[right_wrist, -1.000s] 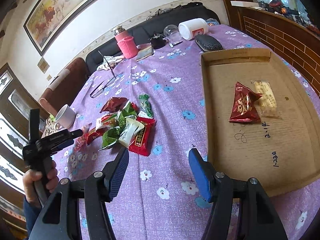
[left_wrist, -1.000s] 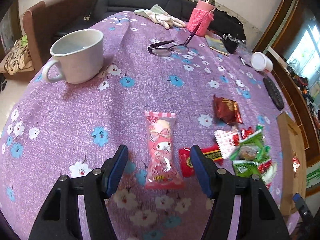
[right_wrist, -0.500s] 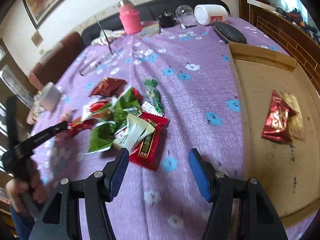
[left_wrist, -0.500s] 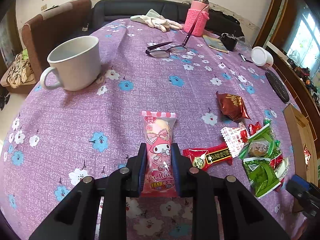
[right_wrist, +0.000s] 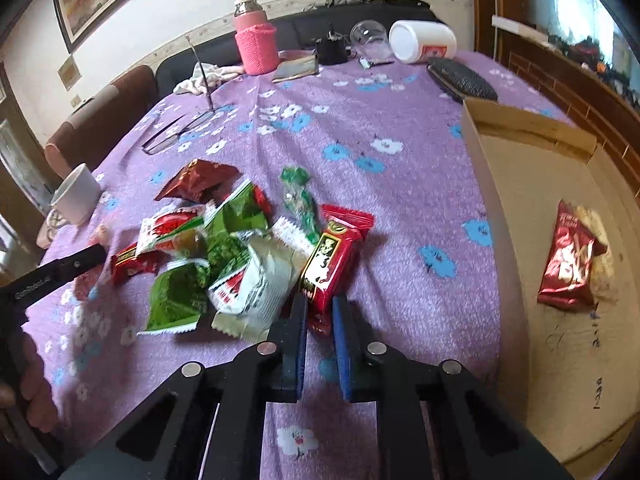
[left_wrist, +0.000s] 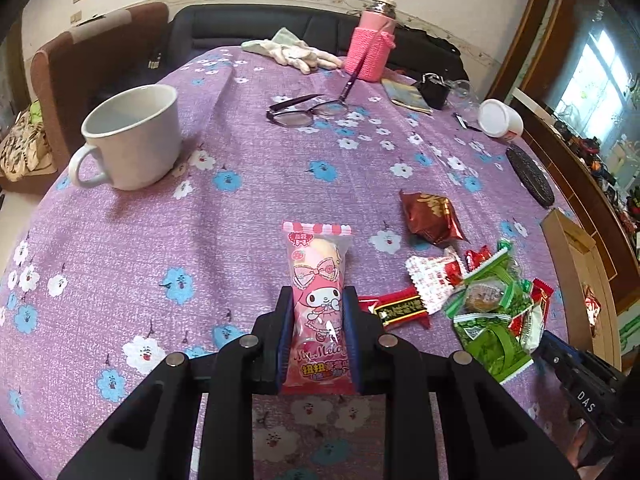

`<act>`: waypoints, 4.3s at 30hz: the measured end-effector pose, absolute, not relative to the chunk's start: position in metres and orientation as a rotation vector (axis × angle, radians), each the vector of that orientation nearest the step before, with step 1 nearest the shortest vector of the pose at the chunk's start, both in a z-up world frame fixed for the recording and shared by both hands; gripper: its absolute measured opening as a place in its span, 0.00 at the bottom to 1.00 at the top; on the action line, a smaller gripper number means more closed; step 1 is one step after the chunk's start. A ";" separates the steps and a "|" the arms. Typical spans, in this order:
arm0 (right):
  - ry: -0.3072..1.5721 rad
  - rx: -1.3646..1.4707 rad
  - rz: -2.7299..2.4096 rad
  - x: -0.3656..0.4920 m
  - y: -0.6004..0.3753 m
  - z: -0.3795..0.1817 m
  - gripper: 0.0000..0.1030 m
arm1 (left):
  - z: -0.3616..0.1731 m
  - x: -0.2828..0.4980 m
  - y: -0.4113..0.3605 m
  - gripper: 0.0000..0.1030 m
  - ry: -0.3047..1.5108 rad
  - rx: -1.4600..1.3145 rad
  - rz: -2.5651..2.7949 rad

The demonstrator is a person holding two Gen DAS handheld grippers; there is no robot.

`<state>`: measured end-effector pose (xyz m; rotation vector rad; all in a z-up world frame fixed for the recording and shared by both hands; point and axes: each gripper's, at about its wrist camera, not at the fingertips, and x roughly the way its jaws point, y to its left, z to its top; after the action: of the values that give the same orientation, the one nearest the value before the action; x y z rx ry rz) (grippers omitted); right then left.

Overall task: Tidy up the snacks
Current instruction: 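Grasp the pink character candy bar with the left gripper while the right gripper grasps a red-wrapped bar, then carry the pink candy bar and red bar toward the cardboard tray with both grippers, then lower the pink candy bar into the tray with the left gripper while the right gripper lowers the red bar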

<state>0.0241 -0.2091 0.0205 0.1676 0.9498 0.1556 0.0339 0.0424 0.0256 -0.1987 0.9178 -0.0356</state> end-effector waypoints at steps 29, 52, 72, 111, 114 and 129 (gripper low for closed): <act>0.807 0.318 0.145 0.036 -0.232 0.031 0.20 | 0.030 0.029 0.033 0.22 0.899 -0.210 -0.101; 0.675 0.248 0.349 0.018 -0.195 0.054 0.21 | 0.048 0.003 -0.022 0.22 0.732 0.030 -0.136; 0.668 0.235 0.359 0.014 -0.192 0.055 0.21 | 0.054 -0.005 -0.030 0.22 0.679 0.084 -0.118; 0.618 0.436 0.183 -0.069 -0.303 0.069 0.21 | 0.070 -0.051 -0.103 0.22 0.636 0.152 -0.336; 0.596 0.462 0.160 -0.074 -0.319 0.071 0.21 | 0.072 -0.051 -0.120 0.22 0.658 0.136 -0.390; 0.557 0.595 -0.112 -0.103 -0.427 0.048 0.20 | 0.069 -0.062 -0.265 0.22 0.714 0.171 -0.671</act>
<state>-0.1033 -0.4272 0.0477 0.5945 0.5571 -0.1116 -0.0622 -0.2647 0.0685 0.1706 0.7141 -0.6705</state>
